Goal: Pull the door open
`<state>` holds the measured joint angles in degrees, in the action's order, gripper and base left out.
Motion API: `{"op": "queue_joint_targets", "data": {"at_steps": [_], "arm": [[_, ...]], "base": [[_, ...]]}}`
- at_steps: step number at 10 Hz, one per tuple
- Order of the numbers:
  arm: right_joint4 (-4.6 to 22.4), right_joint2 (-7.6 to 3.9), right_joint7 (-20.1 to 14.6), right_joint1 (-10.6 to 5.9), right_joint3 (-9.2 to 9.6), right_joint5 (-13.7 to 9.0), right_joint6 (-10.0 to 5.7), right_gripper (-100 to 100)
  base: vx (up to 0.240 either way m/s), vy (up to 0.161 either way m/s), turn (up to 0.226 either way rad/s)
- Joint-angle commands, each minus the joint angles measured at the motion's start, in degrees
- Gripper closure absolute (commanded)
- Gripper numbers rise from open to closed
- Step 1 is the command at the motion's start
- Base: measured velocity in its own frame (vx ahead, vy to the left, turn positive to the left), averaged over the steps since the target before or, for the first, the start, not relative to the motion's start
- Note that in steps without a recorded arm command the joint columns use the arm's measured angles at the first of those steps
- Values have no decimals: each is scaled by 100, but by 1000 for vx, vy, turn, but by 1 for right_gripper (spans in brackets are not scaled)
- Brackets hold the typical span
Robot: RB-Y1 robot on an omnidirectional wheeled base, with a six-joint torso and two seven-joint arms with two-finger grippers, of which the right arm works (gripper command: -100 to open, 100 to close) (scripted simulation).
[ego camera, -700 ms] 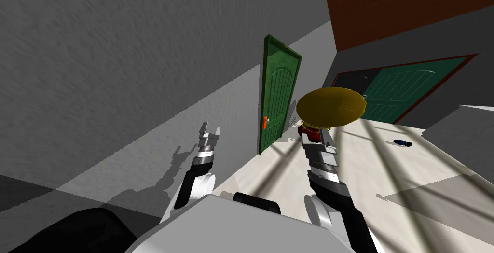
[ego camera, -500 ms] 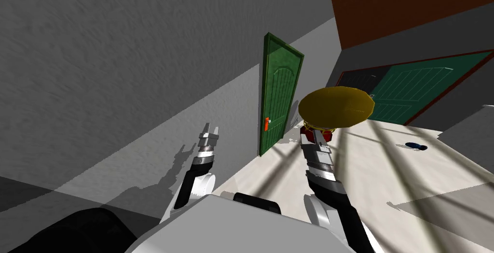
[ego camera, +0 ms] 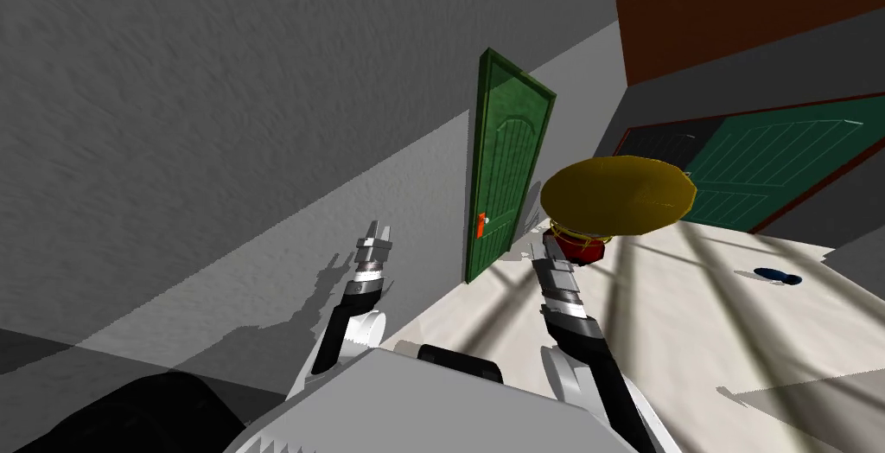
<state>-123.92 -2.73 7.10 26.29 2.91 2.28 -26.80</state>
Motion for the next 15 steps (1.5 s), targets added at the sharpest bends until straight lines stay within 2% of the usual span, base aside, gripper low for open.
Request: {"op": "queue_joint_targets", "data": {"at_steps": [1,7,15], "arm": [[176,-72,155,-57,20,122,-26,-100],[996,-424,772,-374,42,634,-120,-100],[2239,-940,1708,-854,76,1410,-263,-100]], "base": [[89,-63,83],[93,-70,94],[88,-84,107]]}}
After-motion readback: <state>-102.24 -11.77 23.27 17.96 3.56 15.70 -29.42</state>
